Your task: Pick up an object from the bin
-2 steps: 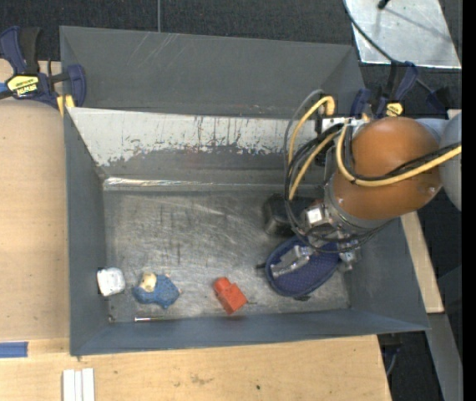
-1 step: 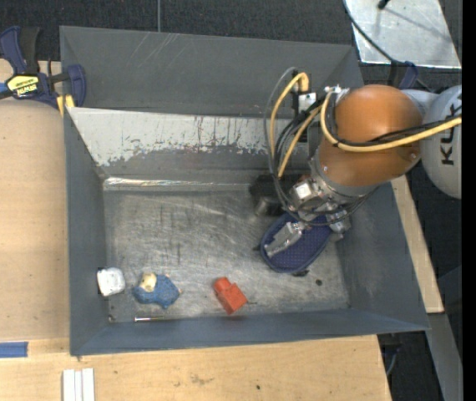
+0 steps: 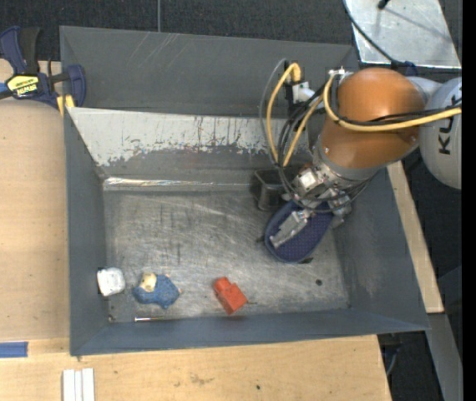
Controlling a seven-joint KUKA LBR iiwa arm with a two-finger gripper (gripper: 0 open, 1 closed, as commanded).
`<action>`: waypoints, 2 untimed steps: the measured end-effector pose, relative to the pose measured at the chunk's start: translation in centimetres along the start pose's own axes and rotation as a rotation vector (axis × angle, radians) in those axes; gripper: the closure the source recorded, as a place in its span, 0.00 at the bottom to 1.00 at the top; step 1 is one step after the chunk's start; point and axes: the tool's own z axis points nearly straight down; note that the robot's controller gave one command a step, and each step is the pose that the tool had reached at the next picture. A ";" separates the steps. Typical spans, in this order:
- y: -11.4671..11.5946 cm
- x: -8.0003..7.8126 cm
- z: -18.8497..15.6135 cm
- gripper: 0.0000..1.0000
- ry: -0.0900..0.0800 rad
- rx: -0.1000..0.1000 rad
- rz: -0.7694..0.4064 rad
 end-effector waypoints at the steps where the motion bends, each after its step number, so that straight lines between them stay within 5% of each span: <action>1: -0.7 -0.4 -0.6 0.00 0.006 -0.004 -0.157; 2: -0.3 -0.4 -0.7 0.00 0.006 0.006 -0.149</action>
Offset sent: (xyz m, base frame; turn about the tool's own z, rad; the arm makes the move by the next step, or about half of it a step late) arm 0.0130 0.0082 0.0113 -0.1655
